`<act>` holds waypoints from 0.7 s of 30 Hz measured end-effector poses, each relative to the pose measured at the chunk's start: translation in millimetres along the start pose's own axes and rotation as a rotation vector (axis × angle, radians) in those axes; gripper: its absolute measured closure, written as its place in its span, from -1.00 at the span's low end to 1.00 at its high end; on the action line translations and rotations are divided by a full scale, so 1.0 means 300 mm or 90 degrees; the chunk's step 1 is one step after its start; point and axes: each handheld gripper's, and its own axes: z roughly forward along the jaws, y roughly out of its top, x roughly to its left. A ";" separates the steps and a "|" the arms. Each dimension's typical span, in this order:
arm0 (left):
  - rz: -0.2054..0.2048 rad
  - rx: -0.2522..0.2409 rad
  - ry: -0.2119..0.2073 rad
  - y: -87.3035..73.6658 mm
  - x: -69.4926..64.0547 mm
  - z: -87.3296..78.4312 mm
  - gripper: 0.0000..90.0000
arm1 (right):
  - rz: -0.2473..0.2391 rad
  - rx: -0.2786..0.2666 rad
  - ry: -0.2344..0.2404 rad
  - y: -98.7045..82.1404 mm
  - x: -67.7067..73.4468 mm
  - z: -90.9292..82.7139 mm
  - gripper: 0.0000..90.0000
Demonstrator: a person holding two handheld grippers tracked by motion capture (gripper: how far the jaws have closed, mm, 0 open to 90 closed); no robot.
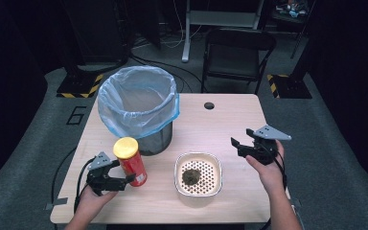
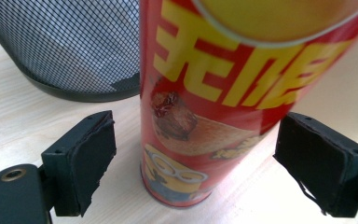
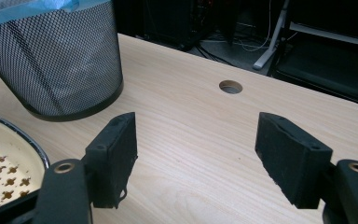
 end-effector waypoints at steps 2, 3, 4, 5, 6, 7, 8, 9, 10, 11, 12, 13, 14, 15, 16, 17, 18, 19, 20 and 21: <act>0.008 -0.005 -0.004 -0.002 0.003 0.009 -0.74 | 0.000 0.004 -0.002 -0.005 0.003 0.001 -0.36; 0.004 -0.008 -0.003 -0.001 0.000 0.014 -0.74 | -0.003 0.003 -0.002 -0.008 0.003 0.003 -0.35; 0.005 -0.007 -0.007 0.002 -0.002 0.017 -0.73 | -0.005 0.006 -0.006 -0.012 0.005 0.003 -0.36; 0.004 -0.013 -0.009 0.005 -0.004 0.022 -0.74 | -0.007 0.007 -0.006 -0.015 0.006 0.005 -0.36; 0.005 -0.014 -0.012 0.006 -0.006 0.025 -0.74 | -0.008 0.011 -0.007 -0.019 0.007 0.004 -0.36; 0.014 -0.018 -0.010 0.007 -0.006 0.030 -0.73 | -0.008 0.010 -0.006 -0.021 0.007 0.004 -0.36; 0.016 -0.019 -0.007 0.007 -0.008 0.034 -0.73 | -0.007 0.011 -0.007 -0.024 0.008 0.001 -0.36; 0.020 -0.013 -0.009 0.007 -0.008 0.035 -0.73 | -0.009 0.011 -0.007 -0.025 0.007 -0.001 -0.36; 0.019 -0.017 -0.003 0.006 -0.010 0.040 -0.72 | -0.003 0.010 -0.010 -0.026 0.008 -0.003 -0.36; 0.022 -0.016 -0.009 0.004 -0.008 0.043 -0.71 | 0.000 0.010 -0.010 -0.027 0.008 -0.005 -0.35; 0.018 -0.021 -0.008 0.002 -0.008 0.047 -0.69 | 0.001 0.009 -0.011 -0.029 0.008 -0.008 -0.36; 0.020 -0.018 -0.011 0.002 -0.006 0.047 -0.68 | -0.005 0.008 -0.012 -0.030 0.006 -0.009 -0.36; 0.023 -0.019 -0.011 0.002 -0.007 0.049 -0.66 | -0.005 0.010 -0.012 -0.031 0.007 -0.011 -0.35; 0.019 -0.019 -0.010 0.003 -0.009 0.050 -0.65 | -0.006 0.010 -0.013 -0.032 0.007 -0.011 -0.36; 0.023 -0.024 -0.006 0.002 -0.009 0.052 -0.62 | -0.003 0.011 -0.013 -0.034 0.008 -0.012 -0.36; 0.031 -0.020 -0.003 0.003 -0.010 0.051 -0.60 | -0.003 0.013 -0.015 -0.035 0.009 -0.012 -0.35; 0.032 -0.021 0.002 0.002 -0.013 0.051 -0.51 | -0.009 0.013 -0.012 -0.038 0.007 -0.012 -0.36; 0.039 -0.023 0.008 0.003 -0.015 0.052 -0.50 | -0.007 0.016 -0.013 -0.039 0.008 -0.011 -0.36; 0.044 -0.018 0.012 0.006 -0.019 0.050 -0.49 | -0.006 0.017 -0.015 -0.042 0.009 -0.012 -0.36; 0.053 -0.012 0.018 0.010 -0.025 0.047 -0.48 | -0.008 0.016 -0.016 -0.043 0.009 -0.012 -0.36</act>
